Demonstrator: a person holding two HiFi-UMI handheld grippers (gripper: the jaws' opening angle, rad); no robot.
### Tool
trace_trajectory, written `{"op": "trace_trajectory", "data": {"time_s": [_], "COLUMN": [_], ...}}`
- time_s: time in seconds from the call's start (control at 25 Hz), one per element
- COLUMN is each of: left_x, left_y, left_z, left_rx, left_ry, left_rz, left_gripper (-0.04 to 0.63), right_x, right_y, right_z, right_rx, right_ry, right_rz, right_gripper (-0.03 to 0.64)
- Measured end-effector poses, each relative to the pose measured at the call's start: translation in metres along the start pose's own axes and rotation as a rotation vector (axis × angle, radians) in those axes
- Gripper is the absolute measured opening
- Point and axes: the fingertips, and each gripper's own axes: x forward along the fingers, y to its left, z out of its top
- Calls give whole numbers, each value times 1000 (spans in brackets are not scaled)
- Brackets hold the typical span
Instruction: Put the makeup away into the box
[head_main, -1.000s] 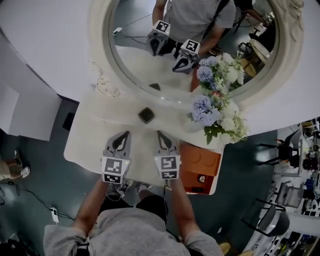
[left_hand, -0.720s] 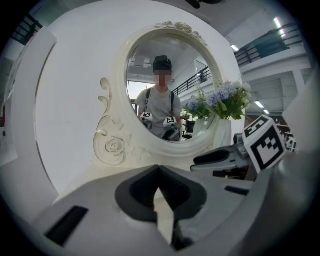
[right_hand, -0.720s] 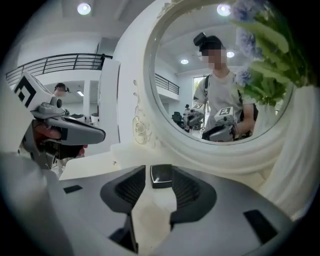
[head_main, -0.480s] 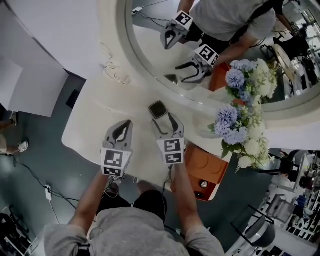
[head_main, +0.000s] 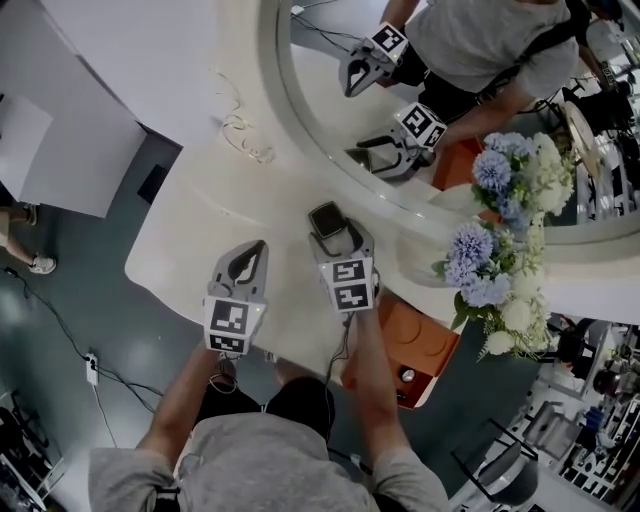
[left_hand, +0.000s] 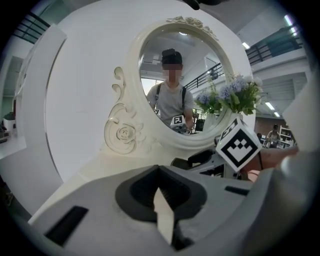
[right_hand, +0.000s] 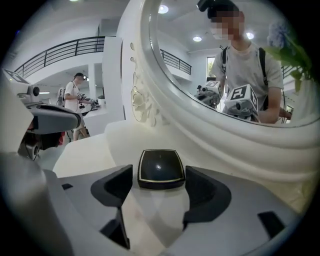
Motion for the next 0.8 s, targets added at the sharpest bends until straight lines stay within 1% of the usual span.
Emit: {"op": "trace_trajectory", "data": {"time_s": [0.24,0.32,0.44,0.56,0.8], "left_x": [-6,-9,-13,-19,-33], "left_y": [2,0,-2,-4,-4], "left_z": [-4,-6,-7,-6,4], "left_rx": [-5,-7,-4,0,13], "left_ry": [3,3,2,-4,-23], "left_rz": [7,5,3,3,5], "left_gripper": [0,0,1,1,0], "right_x": [2,2,2,-1,-20], "right_y": [0,1,2,2,9], "right_z": [-2,-2,-2,-1,16], "right_rx": [-12,-19,-13,-9,-14], "right_ry": [33,38,40,32,-13], "right_rz": [5,11,9,-4,-18], "right_gripper": [321,299,296,295,293]}}
